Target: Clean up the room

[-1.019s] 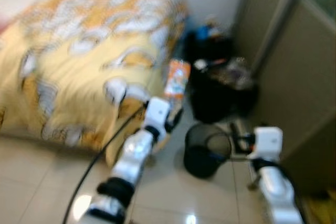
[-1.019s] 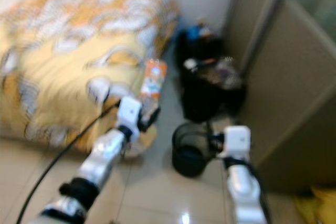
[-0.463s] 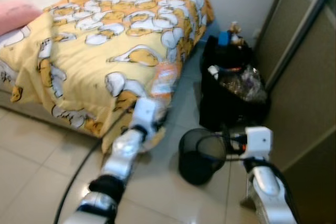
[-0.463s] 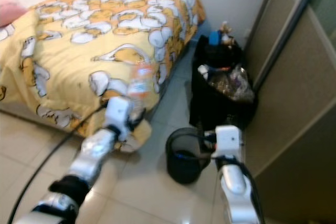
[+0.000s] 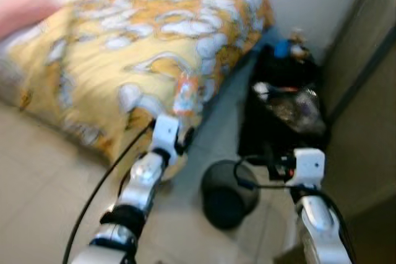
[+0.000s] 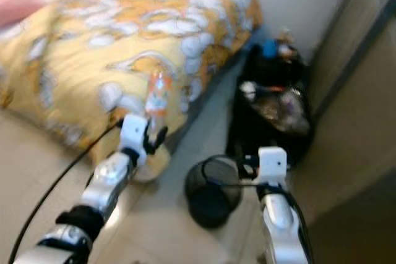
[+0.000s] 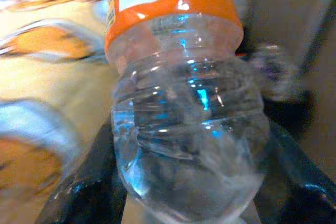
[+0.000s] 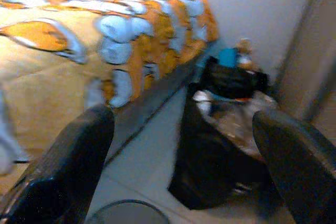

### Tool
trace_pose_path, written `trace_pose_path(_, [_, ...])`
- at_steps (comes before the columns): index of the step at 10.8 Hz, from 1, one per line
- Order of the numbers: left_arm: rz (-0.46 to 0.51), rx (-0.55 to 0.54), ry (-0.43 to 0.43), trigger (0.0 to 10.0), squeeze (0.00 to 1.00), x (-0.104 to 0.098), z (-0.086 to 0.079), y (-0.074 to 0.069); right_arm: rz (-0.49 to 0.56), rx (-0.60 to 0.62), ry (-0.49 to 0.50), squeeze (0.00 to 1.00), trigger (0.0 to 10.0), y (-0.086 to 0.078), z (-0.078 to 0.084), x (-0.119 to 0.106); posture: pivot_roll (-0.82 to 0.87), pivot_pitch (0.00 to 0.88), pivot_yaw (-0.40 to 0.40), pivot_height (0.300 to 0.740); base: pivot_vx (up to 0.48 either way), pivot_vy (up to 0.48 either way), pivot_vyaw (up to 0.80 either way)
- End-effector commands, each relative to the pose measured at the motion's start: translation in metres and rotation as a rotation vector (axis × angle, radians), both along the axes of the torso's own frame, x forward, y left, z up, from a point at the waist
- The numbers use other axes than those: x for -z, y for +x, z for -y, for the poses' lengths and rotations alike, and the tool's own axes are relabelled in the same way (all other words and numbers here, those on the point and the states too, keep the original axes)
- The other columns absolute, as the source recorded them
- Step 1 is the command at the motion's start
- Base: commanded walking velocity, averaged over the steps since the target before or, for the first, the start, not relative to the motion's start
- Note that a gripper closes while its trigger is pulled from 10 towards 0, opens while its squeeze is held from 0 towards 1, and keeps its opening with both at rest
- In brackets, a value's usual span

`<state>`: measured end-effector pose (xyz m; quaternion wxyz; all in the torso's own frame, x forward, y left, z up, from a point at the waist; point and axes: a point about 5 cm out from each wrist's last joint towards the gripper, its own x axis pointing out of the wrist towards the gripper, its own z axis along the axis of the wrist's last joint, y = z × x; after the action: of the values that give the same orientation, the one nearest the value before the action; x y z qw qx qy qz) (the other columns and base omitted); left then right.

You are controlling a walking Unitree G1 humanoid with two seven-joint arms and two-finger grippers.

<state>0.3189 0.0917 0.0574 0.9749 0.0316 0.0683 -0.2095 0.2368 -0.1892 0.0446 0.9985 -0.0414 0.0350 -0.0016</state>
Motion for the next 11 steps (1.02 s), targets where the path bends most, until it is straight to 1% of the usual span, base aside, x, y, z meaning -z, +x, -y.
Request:
trace_pose_path(1, [0.0,0.053,-0.011,10.0,0.0,-0.002,0.01,0.001,-0.016,0.011,-0.001,0.0,10.0,-0.003,0.003,0.002,-0.11,0.0,0.024,0.74,0.48,0.0,0.0])
trace_pose_path(2, [0.004,0.062,-0.012,10.0,0.0,-0.004,0.011,0.003,-0.017,0.006,-0.001,0.0,10.0,-0.004,0.002,0.002,-0.11,0.0,0.026,0.74,0.48,0.0,0.0])
trace_pose_path(3, [0.007,0.062,-0.007,10.0,0.0,-0.005,0.011,0.004,-0.028,-0.005,-0.011,0.0,10.0,-0.003,0.0,0.003,-0.12,0.0,0.029,0.74,0.0,0.0,-0.44])
trace_pose_path(6, [-0.042,0.034,0.007,10.0,0.0,0.005,0.006,0.003,-0.041,-0.025,-0.01,0.0,10.0,-0.009,-0.004,0.005,-0.13,0.0,0.032,0.74,0.0,0.0,0.0])
trace_pose_path(7, [-0.057,0.044,0.028,10.0,0.0,0.007,0.005,0.003,-0.052,-0.038,0.0,0.0,10.0,-0.013,-0.005,0.006,-0.13,0.0,0.024,0.74,0.0,0.0,0.0])
trace_pose_path(8, [-0.084,0.045,0.045,10.0,0.0,0.011,0.003,0.003,-0.072,-0.055,-0.003,0.0,10.0,-0.02,-0.005,0.008,-0.14,0.0,0.013,0.74,0.0,0.0,0.0])
trace_pose_path(9, [-0.111,0.045,0.086,10.0,0.0,0.014,0.006,0.005,-0.105,-0.095,-0.003,0.0,10.0,-0.036,-0.004,0.011,-0.16,0.0,-0.008,0.74,0.0,0.0,0.0])
trace_pose_path(10, [-0.122,0.052,0.121,10.0,0.0,0.013,0.011,0.009,-0.149,-0.137,-0.047,0.0,10.0,-0.052,-0.004,0.013,-0.19,0.0,-0.01,0.74,0.0,0.0,0.0])
trace_pose_path(11, [-0.142,0.063,0.14,10.0,0.0,0.011,0.013,0.011,-0.171,-0.093,-0.041,0.0,10.0,-0.064,0.001,0.012,-0.21,0.0,-0.008,0.74,0.0,0.0,0.0])
